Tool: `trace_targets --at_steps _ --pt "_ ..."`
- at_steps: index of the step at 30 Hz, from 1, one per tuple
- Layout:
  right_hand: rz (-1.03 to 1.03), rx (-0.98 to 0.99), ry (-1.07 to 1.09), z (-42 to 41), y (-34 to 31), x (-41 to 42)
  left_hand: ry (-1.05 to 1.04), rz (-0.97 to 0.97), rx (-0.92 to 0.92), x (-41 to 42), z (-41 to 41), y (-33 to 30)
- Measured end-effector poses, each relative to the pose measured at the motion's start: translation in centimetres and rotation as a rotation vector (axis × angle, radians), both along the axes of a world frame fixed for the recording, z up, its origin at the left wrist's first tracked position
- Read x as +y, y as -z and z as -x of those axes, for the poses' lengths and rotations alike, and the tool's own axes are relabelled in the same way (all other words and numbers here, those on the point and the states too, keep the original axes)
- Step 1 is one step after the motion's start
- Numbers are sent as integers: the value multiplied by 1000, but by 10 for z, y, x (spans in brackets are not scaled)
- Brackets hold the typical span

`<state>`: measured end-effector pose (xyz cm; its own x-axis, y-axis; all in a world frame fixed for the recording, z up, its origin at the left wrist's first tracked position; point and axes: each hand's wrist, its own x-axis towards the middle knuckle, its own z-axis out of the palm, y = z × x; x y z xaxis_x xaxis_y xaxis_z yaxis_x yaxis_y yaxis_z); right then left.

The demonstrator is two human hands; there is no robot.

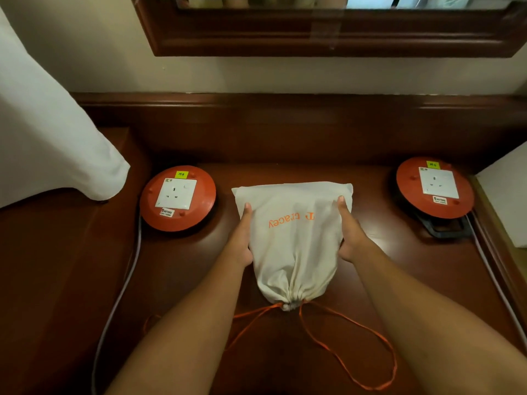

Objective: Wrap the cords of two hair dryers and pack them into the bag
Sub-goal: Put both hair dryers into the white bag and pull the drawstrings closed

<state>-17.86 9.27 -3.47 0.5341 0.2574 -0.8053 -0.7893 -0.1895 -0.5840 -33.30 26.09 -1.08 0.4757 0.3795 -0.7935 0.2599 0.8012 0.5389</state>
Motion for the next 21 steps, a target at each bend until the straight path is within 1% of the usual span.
trace_targets --at_steps 3,5,9,11,15,21 --pt "-6 -5 -97 -3 2 -1 -16 40 -2 2 -9 2" --pt "-8 -17 -109 -3 4 -1 -33 44 -18 1 -10 7" --pt "-121 15 -76 -3 9 0 -58 65 -35 -1 -11 16" --pt "-165 1 -59 -2 14 1 -60 66 -37 -3 -13 15" --pt "-159 -72 -8 -5 21 4 -65 45 -56 -3 -19 13" --pt "-128 -130 53 -11 6 11 -52 0 -104 2 -29 14"
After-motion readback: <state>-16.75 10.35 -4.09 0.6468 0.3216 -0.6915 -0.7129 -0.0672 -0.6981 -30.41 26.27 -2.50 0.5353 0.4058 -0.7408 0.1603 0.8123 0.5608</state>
